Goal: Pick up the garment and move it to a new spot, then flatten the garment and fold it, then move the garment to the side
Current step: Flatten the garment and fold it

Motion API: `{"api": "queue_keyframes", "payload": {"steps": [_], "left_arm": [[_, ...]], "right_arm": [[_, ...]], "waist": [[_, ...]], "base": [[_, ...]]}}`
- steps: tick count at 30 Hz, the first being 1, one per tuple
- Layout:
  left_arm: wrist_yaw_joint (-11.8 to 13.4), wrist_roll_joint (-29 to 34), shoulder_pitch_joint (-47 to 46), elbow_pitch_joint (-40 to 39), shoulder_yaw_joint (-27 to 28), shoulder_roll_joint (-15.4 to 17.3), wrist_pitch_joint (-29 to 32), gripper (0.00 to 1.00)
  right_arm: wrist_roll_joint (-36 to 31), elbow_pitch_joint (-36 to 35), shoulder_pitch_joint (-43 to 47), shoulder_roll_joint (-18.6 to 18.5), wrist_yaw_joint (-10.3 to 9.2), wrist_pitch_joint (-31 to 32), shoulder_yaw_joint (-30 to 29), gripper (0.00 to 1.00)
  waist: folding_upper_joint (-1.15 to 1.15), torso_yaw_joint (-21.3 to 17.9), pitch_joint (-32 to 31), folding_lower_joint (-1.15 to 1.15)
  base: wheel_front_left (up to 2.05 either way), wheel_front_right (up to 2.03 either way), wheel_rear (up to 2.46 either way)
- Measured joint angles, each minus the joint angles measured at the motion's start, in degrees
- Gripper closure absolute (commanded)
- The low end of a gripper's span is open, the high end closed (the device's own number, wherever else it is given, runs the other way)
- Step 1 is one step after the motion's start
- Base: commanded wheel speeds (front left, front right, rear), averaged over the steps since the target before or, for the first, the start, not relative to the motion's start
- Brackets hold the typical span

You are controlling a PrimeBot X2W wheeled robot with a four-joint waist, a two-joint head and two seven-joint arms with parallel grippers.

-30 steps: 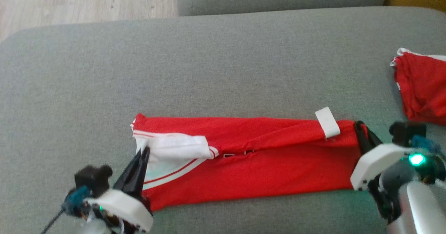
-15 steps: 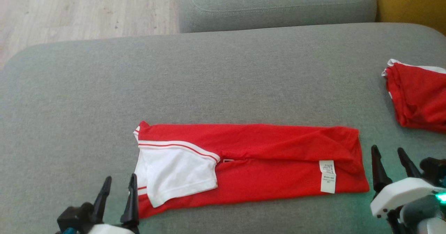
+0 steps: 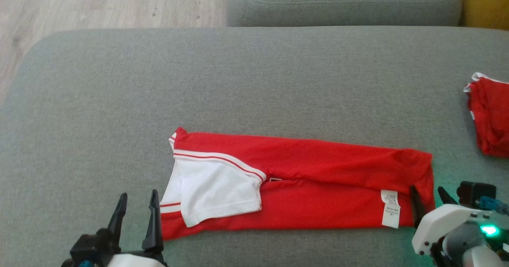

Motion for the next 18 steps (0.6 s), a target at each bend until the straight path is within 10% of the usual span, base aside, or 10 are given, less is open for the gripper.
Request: {"api": "queue_keyframes", "payload": {"steps": [7,8,11,18], "left_arm": [[0.31,0.35,-0.01,-0.35,0.0,0.02,0.0,0.0],[0.46,0.37,-0.02,-0.44,-0.01,0.03,0.0,0.0],[0.6,0.42,-0.05,-0.81,-0.04,0.08,0.08,0.0],[1.24,1.42,-0.21,-1.72,-0.32,0.22,0.6,0.0]], "right_arm": [[-0.22,6.68,-3.16,0.0,0.0,0.07,-1.36,0.0],[-0.22,7.43,-3.88,-0.01,0.0,0.05,-1.29,0.39],[-0.21,9.2,-5.74,-0.05,0.0,0.02,-0.27,1.0],[0.25,9.68,-7.9,0.3,0.01,-0.8,-0.27,1.0]], "waist": [[0.0,0.51,1.1,0.0],[0.0,0.37,1.18,0.0],[0.0,-0.23,1.45,0.0],[0.0,-3.01,1.38,0.0]], "base": [[0.0,0.0,0.0],[0.0,0.0,0.0],[0.0,0.0,0.0],[0.0,0.0,0.0]]}}
